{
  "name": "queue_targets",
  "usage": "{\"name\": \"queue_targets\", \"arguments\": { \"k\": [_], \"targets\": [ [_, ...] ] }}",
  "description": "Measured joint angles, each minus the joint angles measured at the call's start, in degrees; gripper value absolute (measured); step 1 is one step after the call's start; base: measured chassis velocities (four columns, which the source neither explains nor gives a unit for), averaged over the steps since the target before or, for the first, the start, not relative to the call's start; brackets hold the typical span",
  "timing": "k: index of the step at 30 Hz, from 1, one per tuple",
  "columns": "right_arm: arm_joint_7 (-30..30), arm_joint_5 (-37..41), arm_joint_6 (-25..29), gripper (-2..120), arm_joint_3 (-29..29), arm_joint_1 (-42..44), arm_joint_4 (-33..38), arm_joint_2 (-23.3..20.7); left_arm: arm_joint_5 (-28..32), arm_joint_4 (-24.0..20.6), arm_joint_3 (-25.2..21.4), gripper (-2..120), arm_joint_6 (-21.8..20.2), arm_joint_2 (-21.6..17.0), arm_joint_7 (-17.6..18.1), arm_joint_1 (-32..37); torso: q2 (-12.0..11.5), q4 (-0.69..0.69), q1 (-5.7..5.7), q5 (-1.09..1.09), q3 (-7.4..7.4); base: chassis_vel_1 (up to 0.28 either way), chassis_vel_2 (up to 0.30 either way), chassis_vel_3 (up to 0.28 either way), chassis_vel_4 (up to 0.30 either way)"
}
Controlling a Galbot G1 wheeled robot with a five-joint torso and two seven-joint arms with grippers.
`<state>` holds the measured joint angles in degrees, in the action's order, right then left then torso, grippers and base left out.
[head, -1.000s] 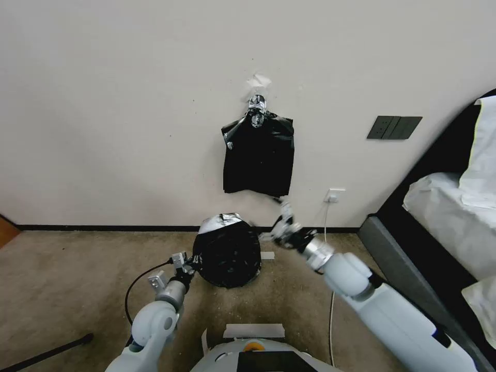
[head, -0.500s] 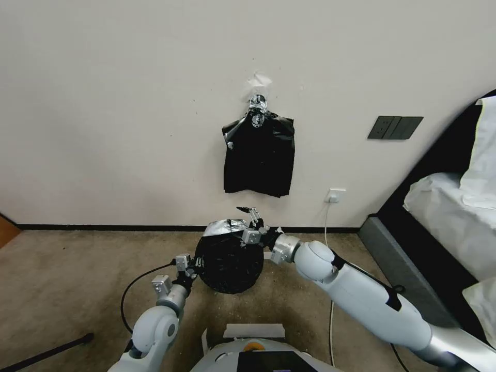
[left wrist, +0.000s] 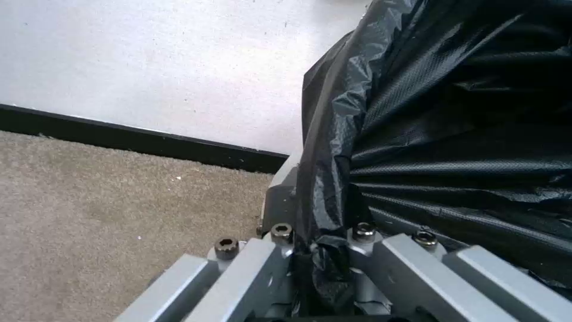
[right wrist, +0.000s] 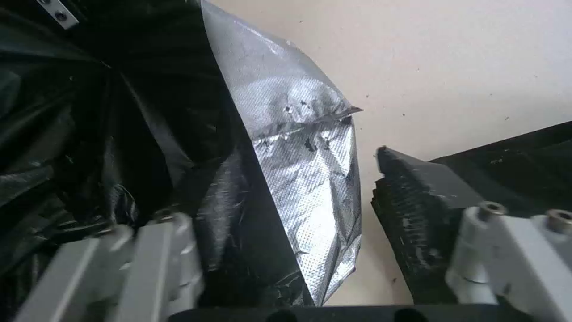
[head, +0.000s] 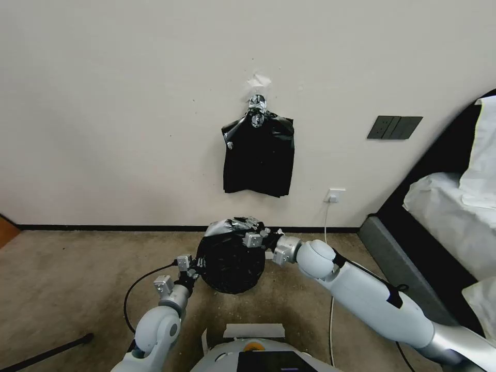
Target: Place a trash bag onto the trash bin.
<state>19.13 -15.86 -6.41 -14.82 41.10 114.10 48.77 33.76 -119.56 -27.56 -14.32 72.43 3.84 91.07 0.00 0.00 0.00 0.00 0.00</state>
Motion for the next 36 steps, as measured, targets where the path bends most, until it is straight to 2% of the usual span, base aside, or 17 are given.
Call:
{"name": "queue_targets", "arguments": {
  "k": [1,4,6,8,15,16,21,29,30,31,33,35,36],
  "targets": [
    [0.0,0.0,0.0,57,0.0,0.0,0.0,0.0,0.0,0.0,0.0,1,0.0,0.0,0.0,0.0,0.0,0.0,0.0,0.0,0.0,0.0,0.0,0.0,0.0],
    [0.0,0.0,0.1,44,0.0,-0.2,0.0,0.3,0.0,0.0,0.0,1,0.0,0.0,0.0,0.0,0.0,0.0,0.0,0.0,0.0,0.0,0.0,0.0,0.0],
    [0.0,0.0,0.2,42,-0.1,-0.3,0.0,0.3,0.0,0.1,0.0,1,0.0,0.0,0.0,0.0,0.0,0.0,0.0,0.0,0.0,0.0,0.0,0.0,0.0],
    [-0.1,0.1,0.3,30,-0.2,-0.3,-0.1,0.5,0.1,0.3,0.1,1,0.0,0.0,0.0,-0.1,0.0,0.0,0.0,0.0,0.0,0.0,0.0,0.0,0.0],
    [-0.2,0.3,0.7,10,-0.3,-0.4,-0.3,0.7,0.1,0.7,0.1,1,0.1,0.0,0.1,-0.2,0.0,0.0,0.0,0.0,0.0,0.0,0.0,0.0,0.0],
    [-0.3,0.3,0.8,2,-0.3,-0.5,-0.5,0.7,0.1,0.7,0.2,1,0.1,-0.1,0.0,-0.2,0.0,0.0,0.0,0.0,0.0,0.0,0.0,0.0,0.0],
    [-0.4,0.5,1.1,0,-0.5,-1.0,-1.0,1.0,-0.5,0.7,0.2,1,0.4,-0.3,-0.7,-0.1,0.0,0.0,0.0,0.0,0.0,0.0,0.0,0.0,0.0],
    [-1.3,1.9,0.7,0,-2.2,-4.5,-2.1,1.6,-7.6,1.8,0.1,1,4.0,-1.2,-4.7,0.4,0.0,0.0,0.0,-0.01,0.0,0.0,0.0,0.0,0.0],
    [-1.5,2.5,0.5,0,-3.1,-6.2,-3.1,1.7,-10.9,2.4,-0.1,1,6.1,-1.3,-6.1,0.6,0.0,0.0,0.0,-0.01,0.0,0.0,0.0,0.0,0.0],
    [-1.5,2.5,0.5,0,-3.1,-6.2,-3.1,1.7,-10.9,2.4,-0.1,1,6.1,-1.3,-6.1,0.6,0.0,0.0,0.0,-0.01,0.0,0.0,0.0,0.0,0.0],
    [-1.7,3.8,-0.1,0,-5.0,-8.6,-5.1,1.8,-15.2,3.3,-0.3,1,9.7,-1.4,-8.0,0.8,0.0,0.0,0.0,-0.01,0.0,0.0,0.0,0.0,0.0],
    [-1.8,4.3,-0.2,0,-5.8,-9.4,-6.2,1.8,-16.2,3.4,-0.4,1,10.9,-1.4,-8.5,0.9,0.0,0.0,0.0,-0.01,0.0,0.0,0.0,0.0,0.0],
    [-2.1,5.4,-0.3,0,-7.7,-11.8,-8.9,1.8,-18.2,3.5,-0.5,1,13.1,-1.4,-9.3,1.2,0.0,-0.01,0.0,0.0,0.0,0.0,0.0,0.0,0.0]
  ]
}}
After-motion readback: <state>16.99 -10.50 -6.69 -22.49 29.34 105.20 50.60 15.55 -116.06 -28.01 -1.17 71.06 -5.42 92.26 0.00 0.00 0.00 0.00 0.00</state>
